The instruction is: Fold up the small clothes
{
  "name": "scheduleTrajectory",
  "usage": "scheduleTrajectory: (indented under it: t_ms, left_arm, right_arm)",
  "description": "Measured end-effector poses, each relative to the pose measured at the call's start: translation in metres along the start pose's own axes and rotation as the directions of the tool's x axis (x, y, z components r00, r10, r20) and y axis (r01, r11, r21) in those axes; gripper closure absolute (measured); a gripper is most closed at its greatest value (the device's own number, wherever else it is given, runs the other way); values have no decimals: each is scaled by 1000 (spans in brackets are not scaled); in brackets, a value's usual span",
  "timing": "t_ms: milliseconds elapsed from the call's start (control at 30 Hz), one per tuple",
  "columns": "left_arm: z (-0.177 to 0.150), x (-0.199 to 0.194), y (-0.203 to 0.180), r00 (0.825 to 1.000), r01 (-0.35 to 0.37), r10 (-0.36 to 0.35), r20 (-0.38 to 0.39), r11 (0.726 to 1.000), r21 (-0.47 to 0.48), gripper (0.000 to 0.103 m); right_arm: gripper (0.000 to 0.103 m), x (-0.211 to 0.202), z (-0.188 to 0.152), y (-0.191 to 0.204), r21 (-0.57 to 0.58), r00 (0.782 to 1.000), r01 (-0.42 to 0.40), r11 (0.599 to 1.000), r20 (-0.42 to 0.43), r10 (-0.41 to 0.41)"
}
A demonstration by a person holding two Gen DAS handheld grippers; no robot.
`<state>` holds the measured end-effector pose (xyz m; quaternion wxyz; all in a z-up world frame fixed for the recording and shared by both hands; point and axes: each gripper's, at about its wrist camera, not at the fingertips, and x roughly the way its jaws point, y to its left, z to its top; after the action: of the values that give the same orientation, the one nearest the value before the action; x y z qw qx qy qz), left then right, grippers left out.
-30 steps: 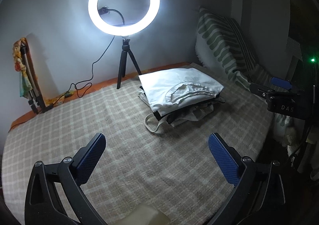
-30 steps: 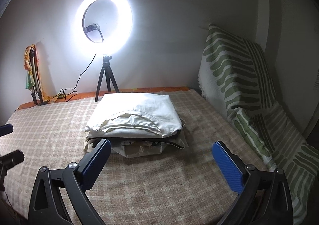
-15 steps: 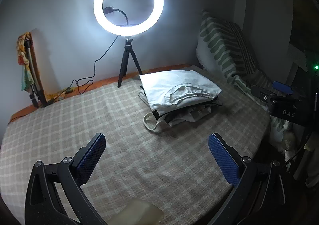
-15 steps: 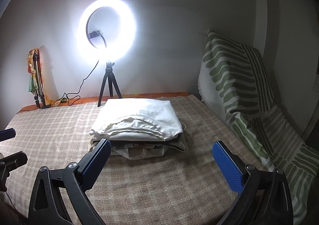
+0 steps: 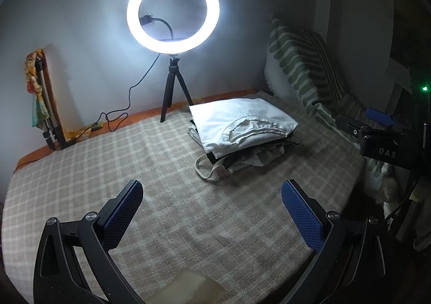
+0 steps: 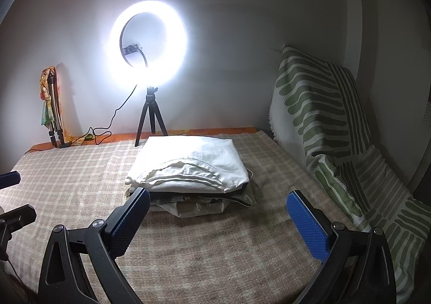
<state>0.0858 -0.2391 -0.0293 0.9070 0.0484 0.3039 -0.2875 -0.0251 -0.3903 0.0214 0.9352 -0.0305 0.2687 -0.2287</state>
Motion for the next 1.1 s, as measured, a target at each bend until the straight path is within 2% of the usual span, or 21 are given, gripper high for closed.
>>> scheduleTrajectory:
  t_ms: [1100]
  left_arm:
    - [1, -3, 3, 1000, -15, 15, 6, 1000, 5, 1]
  right_arm:
    - [0, 6, 3, 2, -12, 1000, -29, 1000, 0, 29]
